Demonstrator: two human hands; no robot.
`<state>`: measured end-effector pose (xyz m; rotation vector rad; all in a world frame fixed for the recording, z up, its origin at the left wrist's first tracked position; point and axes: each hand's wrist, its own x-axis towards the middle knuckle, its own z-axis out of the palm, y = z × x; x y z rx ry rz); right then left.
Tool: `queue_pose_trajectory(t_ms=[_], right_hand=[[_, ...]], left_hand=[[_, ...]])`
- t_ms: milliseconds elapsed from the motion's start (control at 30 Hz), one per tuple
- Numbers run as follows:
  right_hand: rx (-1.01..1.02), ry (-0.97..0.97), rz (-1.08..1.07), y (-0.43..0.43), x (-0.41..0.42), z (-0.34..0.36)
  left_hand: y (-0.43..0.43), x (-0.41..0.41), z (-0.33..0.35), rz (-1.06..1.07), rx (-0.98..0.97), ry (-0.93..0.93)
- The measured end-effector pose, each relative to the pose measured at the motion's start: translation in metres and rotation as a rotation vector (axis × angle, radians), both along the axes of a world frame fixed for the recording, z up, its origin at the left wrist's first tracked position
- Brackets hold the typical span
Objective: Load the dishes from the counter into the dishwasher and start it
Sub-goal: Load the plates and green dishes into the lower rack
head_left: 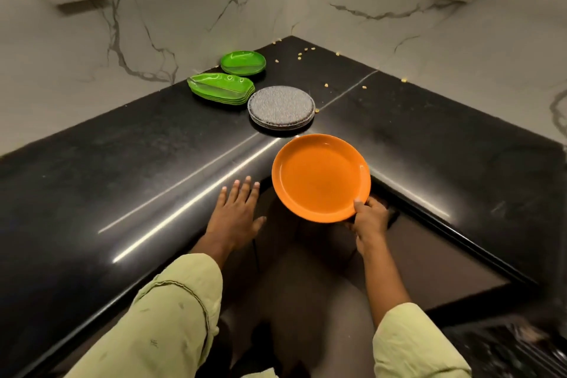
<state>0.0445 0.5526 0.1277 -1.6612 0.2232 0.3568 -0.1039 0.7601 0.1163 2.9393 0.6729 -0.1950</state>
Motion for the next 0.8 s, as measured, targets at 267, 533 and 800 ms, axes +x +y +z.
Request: queue_pose_trajectory(t_ms=[267,533,800], right_hand=[[-0.008,-0.021,-0.052,-0.047,-0.09,0.001],[-0.051,-0.022,-0.141,-0.099,-0.196,-0.004],[-0.044,0.028,-0.207,-0.183,-0.283,-0.012]], left_hand=[[-0.032,-0.082,0.011,-0.043,0.039,-0.011],[-0.068,-0.162,0.005,-0.163,-0.005,-0.03],[-0.135,-0.225,0.001,-0.221,-0.06,0.001]])
